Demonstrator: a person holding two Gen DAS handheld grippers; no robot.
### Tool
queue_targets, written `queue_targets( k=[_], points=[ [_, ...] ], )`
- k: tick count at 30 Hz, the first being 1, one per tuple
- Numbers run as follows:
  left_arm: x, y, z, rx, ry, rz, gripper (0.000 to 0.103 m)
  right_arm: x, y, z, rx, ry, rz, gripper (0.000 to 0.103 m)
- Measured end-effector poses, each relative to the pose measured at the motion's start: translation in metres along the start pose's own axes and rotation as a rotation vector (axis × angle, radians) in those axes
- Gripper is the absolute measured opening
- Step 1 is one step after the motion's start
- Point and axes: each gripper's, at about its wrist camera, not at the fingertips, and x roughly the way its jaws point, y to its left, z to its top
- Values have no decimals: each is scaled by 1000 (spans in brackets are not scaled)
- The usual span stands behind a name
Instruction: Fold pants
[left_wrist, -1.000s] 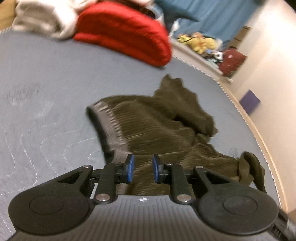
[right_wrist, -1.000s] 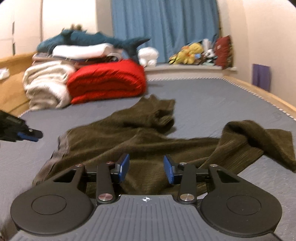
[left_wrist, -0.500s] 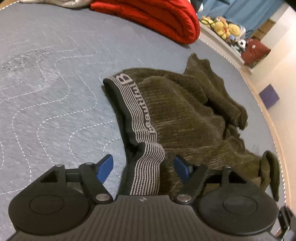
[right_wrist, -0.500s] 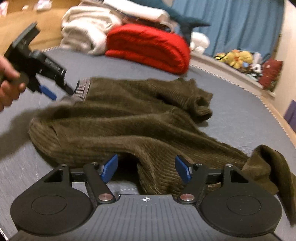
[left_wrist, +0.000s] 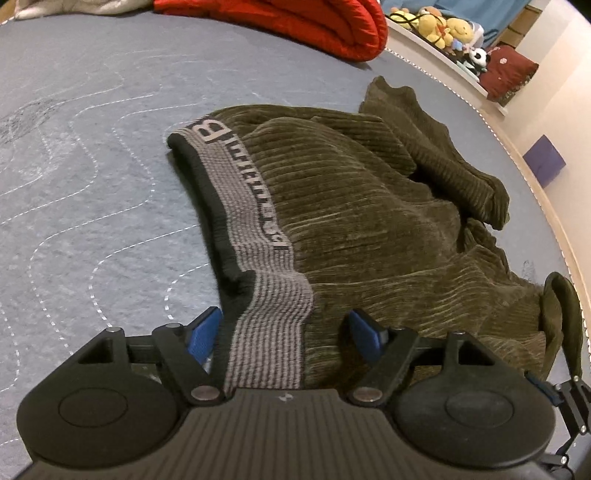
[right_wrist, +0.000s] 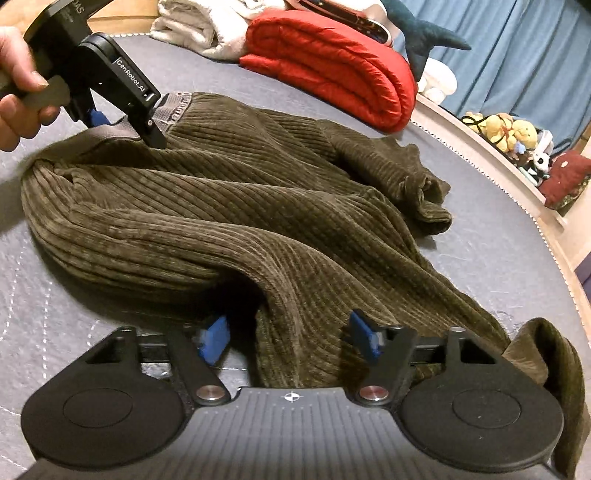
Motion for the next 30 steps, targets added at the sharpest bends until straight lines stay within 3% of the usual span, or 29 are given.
queue_targets(
  k=[2, 6, 15, 22, 30],
  points=[
    [2, -7, -2, 39, -7, 32, 77, 1, -2, -1, -1, 8, -5, 32],
    [-2, -8, -6, 73, -30, 77, 55, -8, -9, -1, 3, -18, 30, 10],
    [-48, -4, -15, 86, -136, -23, 27, -47, -1, -17, -168, -103, 50, 8],
    [-81, 7, -29, 91, -146, -53, 23, -91, 3, -33, -286, -164, 72, 7],
    [-121, 51, -40, 15, -134, -24, 21, -128, 33, -43, -422, -198, 240, 7]
  ],
)
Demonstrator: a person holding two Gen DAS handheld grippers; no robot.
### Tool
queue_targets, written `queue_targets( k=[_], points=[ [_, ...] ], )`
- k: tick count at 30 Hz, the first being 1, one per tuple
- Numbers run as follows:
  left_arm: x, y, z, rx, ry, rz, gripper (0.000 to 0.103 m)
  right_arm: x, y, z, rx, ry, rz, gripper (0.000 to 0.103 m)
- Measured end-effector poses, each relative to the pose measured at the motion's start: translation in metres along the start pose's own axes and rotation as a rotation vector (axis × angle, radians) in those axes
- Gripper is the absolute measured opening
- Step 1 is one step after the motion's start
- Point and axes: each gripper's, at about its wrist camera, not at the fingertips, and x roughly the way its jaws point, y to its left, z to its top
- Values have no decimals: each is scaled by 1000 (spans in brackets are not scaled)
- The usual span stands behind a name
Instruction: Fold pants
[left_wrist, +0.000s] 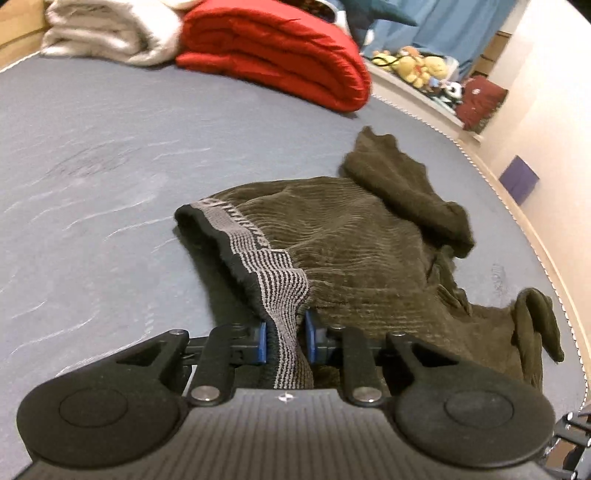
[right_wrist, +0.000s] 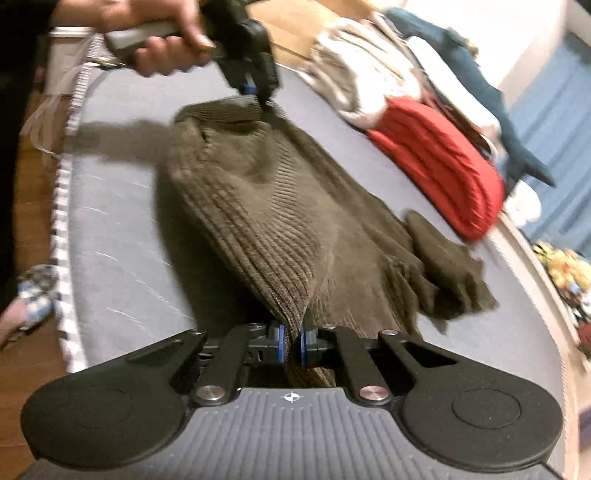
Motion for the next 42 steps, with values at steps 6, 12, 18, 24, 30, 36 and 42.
queue_targets(
  k=[6, 12, 18, 24, 30, 36, 42],
  points=[
    [-19, 37, -3, -41, 40, 37, 21, 0, 12, 22, 0, -57, 136, 7],
    [-4, 56, 0, -109, 139, 46, 37, 15, 21, 27, -5, -4, 176, 8],
    [3, 65, 12, -213, 91, 51, 75, 6, -4, 26, 125, -20, 246, 35],
    [33, 83, 25, -340, 94, 46, 81, 7, 4, 28, 94, -36, 271, 48],
    [71, 69, 36, -247, 85, 87, 79, 23, 23, 27, -3, -3, 250, 48],
    [75, 51, 52, -85, -58, 218, 22, 30, 24, 27, -38, 5, 229, 15],
    [73, 23, 60, 40, -131, 340, 34, 27, 13, 30, 20, -68, 256, 12]
  ],
)
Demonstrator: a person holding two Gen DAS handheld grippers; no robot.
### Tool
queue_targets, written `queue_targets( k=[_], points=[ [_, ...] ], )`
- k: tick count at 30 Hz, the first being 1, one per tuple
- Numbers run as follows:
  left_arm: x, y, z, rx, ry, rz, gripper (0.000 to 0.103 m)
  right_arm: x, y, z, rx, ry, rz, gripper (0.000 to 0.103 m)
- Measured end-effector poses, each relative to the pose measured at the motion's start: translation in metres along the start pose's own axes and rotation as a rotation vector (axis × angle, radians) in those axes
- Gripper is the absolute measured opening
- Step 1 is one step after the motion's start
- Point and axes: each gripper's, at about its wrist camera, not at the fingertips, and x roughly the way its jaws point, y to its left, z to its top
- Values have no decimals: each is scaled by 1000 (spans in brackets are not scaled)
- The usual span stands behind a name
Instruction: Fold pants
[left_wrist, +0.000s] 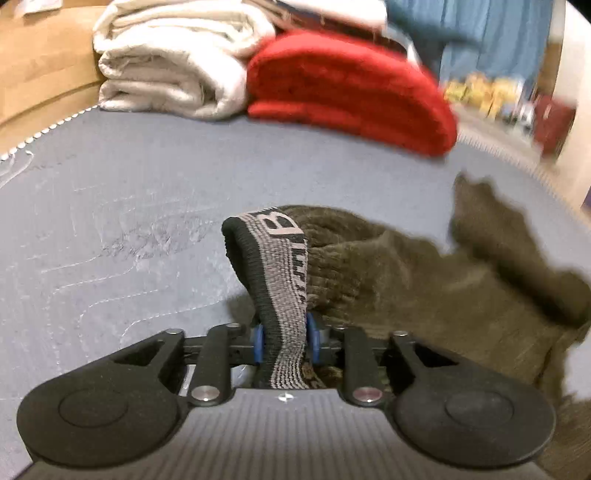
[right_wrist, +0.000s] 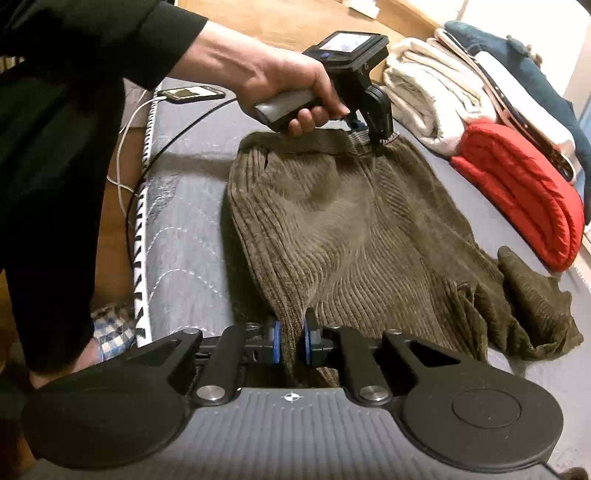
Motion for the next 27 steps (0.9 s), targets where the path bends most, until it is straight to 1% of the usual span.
queue_targets(
  k=[1, 2, 3, 4, 5, 6, 7, 8, 9, 11, 13, 15, 17, 19, 20, 21, 22, 24, 25, 26, 27],
  points=[
    [7, -2, -3, 0, 54, 33, 36, 6, 1, -2, -8, 24, 3, 12],
    [13, -2, -6, -13, 103, 68, 42, 10, 3, -4, -23, 42, -1, 13],
    [12, -2, -6, -34, 118, 108, 52, 13, 6, -5, -40, 59, -7, 14],
    [6, -2, -5, -53, 107, 138, 54, 16, 8, -6, -51, 71, -11, 15],
    [-5, -5, -1, -62, 77, 165, 55, 15, 9, -6, -55, 73, -14, 18],
    [-19, -8, 1, -60, 39, 174, 61, 13, 8, -5, -51, 69, -16, 27],
    [-32, -13, 4, -58, 1, 178, 67, 9, 5, -4, -35, 60, -25, 33],
    [-46, -18, 6, -56, -39, 177, 77, 4, 1, -2, -18, 47, -35, 42],
    [-62, -24, 6, -51, -78, 162, 79, -1, -3, -1, 2, 29, -46, 46],
    [-82, -40, 4, -25, -111, 104, 79, -14, -14, 2, 59, -9, -60, 50],
    [-92, -59, -1, 17, -107, 29, 79, -27, -27, 2, 126, -51, -75, 55],
    [-98, -75, -5, 65, -93, -44, 79, -38, -39, 2, 185, -90, -100, 56],
    [-103, -88, -11, 111, -94, -87, 79, -48, -52, 1, 251, -124, -119, 57],
    [-101, -99, -19, 144, -101, -125, 75, -56, -64, 0, 321, -156, -138, 59],
    [-100, -102, -21, 151, -99, -143, 70, -60, -71, -2, 359, -171, -153, 61],
    [-99, -106, -23, 154, -94, -163, 63, -64, -78, -4, 396, -185, -171, 64],
    [-98, -109, -25, 153, -85, -183, 59, -66, -85, -6, 438, -197, -187, 65],
    [-96, -114, -30, 146, -65, -220, 39, -70, -99, -12, 524, -213, -213, 66],
    [-96, -116, -31, 145, -59, -232, 35, -70, -105, -15, 562, -216, -226, 66],
    [-96, -118, -32, 149, -55, -242, 27, -71, -111, -19, 601, -218, -241, 66],
    [-99, -120, -32, 157, -55, -248, 23, -72, -117, -22, 637, -217, -254, 66]
  ],
)
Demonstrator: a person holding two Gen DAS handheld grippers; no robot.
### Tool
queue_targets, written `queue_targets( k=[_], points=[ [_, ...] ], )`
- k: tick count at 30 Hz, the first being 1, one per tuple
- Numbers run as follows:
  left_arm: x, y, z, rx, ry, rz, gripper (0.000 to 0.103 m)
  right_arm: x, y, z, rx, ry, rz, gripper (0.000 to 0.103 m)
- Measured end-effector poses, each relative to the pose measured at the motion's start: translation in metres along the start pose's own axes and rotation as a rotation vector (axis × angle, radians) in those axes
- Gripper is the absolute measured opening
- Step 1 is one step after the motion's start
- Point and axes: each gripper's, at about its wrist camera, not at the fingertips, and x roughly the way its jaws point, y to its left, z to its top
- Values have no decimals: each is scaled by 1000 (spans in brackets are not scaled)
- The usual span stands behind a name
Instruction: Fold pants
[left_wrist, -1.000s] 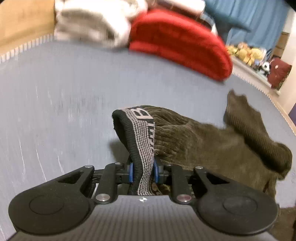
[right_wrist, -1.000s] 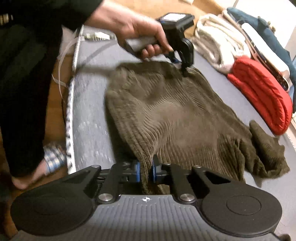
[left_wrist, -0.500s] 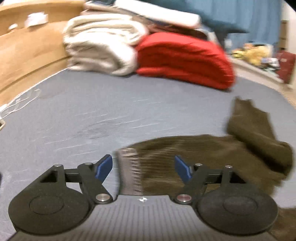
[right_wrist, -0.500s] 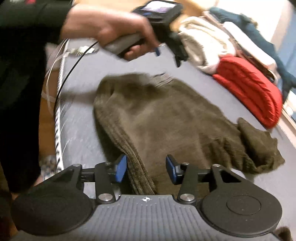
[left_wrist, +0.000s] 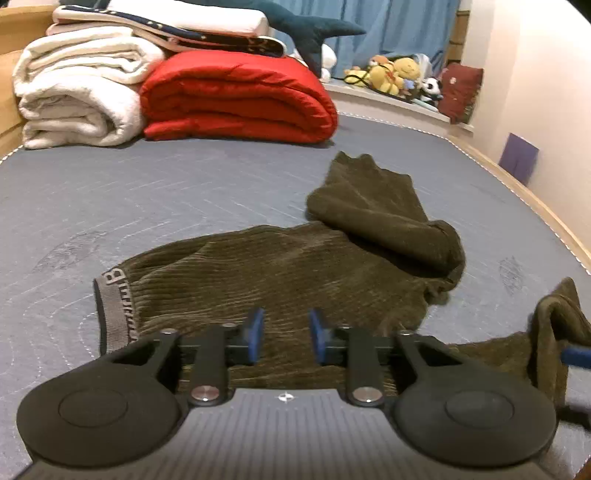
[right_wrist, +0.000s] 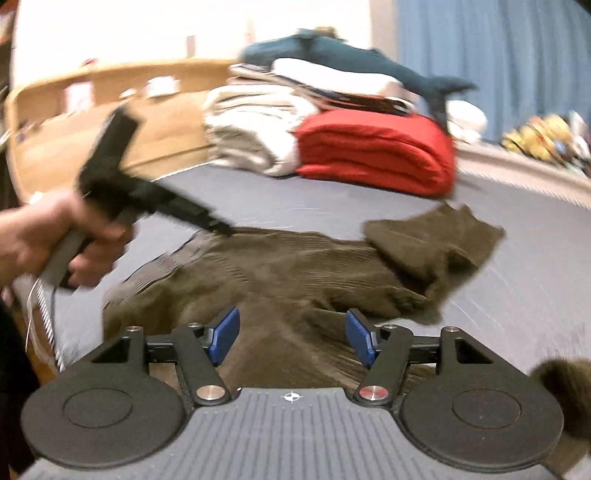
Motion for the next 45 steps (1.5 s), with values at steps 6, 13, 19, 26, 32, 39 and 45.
queue_targets(
  k=[6, 13, 19, 26, 32, 39, 45],
  points=[
    [-11, -11, 3, 19, -31, -26, 20, 1, -22, 4, 141, -24, -133, 65],
    [-33, -30, 3, -14, 3, -114, 22, -39, -35, 10, 230, -180, -295, 65],
    [-70, -75, -7, 33, -42, -122, 81, -92, -52, 26, 239, -276, -373, 65],
    [-70, -119, -50, 144, -100, -122, 82, -153, -96, 24, 237, -351, -534, 67],
    [-37, -137, -78, 189, 72, -277, 35, -169, -177, -48, 575, -332, -708, 57],
    [-13, -149, -94, 241, 151, -352, 23, -155, -257, -110, 1054, -183, -653, 44],
    [-4, -157, -93, 291, 164, -373, 31, -131, -298, -161, 1359, -100, -648, 48]
  ],
)
